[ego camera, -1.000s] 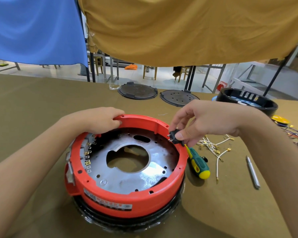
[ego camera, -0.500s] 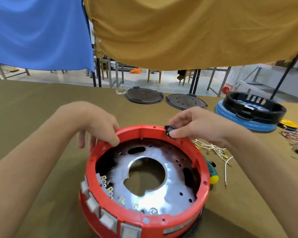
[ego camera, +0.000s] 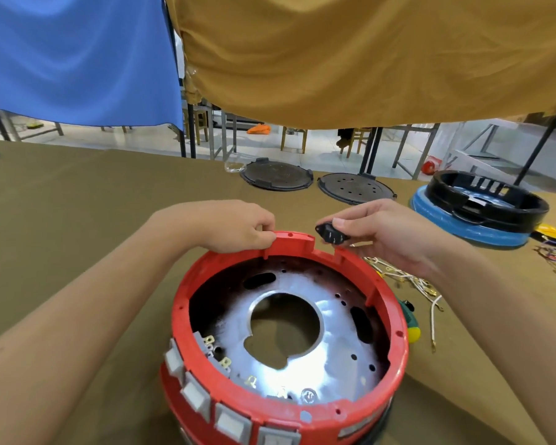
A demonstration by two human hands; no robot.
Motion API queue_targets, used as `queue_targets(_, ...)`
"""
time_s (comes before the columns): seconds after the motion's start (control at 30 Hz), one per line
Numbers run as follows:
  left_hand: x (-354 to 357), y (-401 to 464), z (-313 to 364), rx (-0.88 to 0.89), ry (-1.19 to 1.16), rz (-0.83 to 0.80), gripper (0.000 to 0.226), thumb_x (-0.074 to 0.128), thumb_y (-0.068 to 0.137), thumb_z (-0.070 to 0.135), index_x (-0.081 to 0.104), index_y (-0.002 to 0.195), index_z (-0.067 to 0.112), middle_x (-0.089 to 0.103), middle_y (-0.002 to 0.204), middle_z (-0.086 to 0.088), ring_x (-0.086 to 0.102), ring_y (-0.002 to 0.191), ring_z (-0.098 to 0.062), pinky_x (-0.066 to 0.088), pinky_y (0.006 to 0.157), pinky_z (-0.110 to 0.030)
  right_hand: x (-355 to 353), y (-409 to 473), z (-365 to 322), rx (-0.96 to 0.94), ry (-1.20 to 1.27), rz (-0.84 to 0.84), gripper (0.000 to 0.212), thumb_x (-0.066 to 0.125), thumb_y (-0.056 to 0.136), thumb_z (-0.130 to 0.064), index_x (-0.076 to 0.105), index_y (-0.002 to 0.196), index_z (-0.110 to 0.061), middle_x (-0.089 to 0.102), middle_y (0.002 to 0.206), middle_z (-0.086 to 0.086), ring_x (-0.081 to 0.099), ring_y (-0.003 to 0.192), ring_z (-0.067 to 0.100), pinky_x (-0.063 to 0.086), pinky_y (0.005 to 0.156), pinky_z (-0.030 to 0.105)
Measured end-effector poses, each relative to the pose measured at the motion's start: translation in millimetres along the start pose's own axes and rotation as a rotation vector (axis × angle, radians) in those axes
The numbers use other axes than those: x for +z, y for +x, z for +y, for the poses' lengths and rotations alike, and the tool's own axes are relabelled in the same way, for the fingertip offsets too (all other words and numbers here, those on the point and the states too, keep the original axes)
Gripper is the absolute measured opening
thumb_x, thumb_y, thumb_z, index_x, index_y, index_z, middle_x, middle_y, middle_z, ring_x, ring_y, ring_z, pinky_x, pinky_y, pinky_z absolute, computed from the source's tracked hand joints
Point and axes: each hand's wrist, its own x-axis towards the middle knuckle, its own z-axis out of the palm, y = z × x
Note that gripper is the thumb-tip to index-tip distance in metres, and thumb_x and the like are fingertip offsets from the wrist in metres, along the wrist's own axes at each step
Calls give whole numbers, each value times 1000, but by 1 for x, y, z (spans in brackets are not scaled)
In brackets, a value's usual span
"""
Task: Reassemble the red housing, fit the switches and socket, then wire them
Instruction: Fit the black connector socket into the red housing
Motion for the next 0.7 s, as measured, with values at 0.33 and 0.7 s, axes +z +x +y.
queue_targets(0.33,-4,-5,9,-17,-54,-117,16,42,99,32,50,85,32,55,86,5,61,86,-25,54,85,-47,17,1,1,-24,-132,170,16,67,92,-25,81,86,-20,77,91,0,69,91,19,55,80,35)
queue_targets(0.7,-3,-5,7,-7,-77,-149,15,41,98,33,51,88,39,60,95,5,65,92,-26,56,86,-49,22,1,0,-56,-193,252,14,71,88,-31,80,81,-23,77,78,-3,72,78,16,57,79,35)
